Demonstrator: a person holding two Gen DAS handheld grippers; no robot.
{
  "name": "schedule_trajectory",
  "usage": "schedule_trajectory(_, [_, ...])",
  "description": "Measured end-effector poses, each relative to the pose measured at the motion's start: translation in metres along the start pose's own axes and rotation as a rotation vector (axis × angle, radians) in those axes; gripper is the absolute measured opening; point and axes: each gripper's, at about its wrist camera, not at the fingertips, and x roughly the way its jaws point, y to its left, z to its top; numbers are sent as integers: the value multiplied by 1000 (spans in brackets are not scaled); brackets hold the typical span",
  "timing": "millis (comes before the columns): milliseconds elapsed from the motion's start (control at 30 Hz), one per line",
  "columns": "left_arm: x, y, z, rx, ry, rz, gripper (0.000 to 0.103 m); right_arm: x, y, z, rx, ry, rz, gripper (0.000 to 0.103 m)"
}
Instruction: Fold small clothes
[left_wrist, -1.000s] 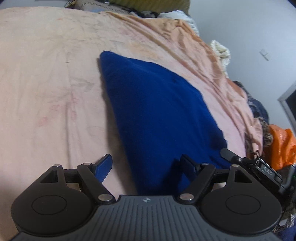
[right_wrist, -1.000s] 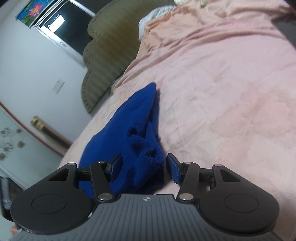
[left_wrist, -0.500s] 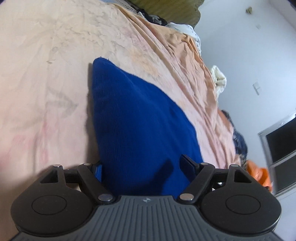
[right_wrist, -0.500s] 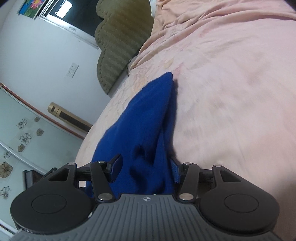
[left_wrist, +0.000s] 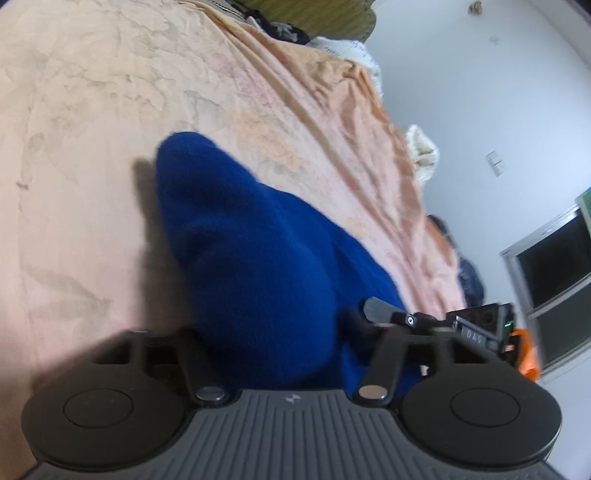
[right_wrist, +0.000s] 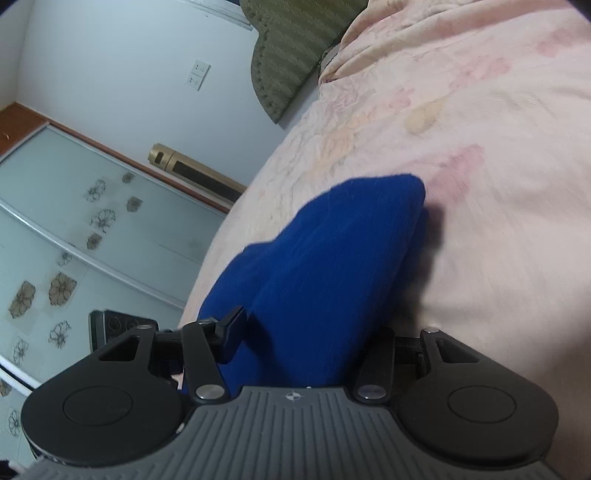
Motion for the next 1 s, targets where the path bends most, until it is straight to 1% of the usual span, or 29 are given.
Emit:
schedule_trajectory(33, [-1, 1, 0, 12, 5, 3, 36, 3, 1, -1, 4, -7, -13, 38])
schedule_trajectory(100, [-4, 0, -1, 35, -2, 5, 28, 6, 5, -6, -5, -25, -47, 34])
schedule_trajectory(133, [-6, -3, -3, 55, -8, 12, 28, 4, 9, -11, -15, -35, -58, 32])
schedule_trajectory(200, [-13, -11, -6, 108, -24, 29, 25, 2, 15, -18, -14, -61, -68, 30])
schedule_trajectory(300, [-30, -26, -12, 202, -57, 56, 24, 2, 30, -24, -14, -98, -85, 29])
schedule_trajectory(400, [-54, -35, -15, 267, -95, 68, 24, 1, 53, -30, -47, -119, -91, 29])
schedule_trajectory(533, [-89, -35, -8, 276, -131, 47, 24, 0, 89, -33, -99, -134, -66, 29])
schedule_trajectory(600, [-103, -30, 2, 278, -139, 41, 24, 5, 109, -31, -127, -137, -47, 29])
schedule_trajectory(667, [-110, -23, 15, 276, -142, 51, 24, 15, 124, -24, -145, -134, -32, 29])
schedule_trajectory(733, [-107, -14, 30, 287, -145, 93, 25, 30, 130, -15, -167, -130, -45, 29])
schedule_trajectory(833, [-89, 1, 47, 314, -138, 181, 25, 64, 127, 0, -179, -116, -76, 29])
schedule_trajectory(900, [-73, 8, 55, 344, -127, 239, 25, 86, 123, 9, -205, -105, -119, 29])
schedule_trajectory(1000, [-56, 20, 60, 352, -103, 291, 28, 119, 117, 17, -242, -89, -193, 29])
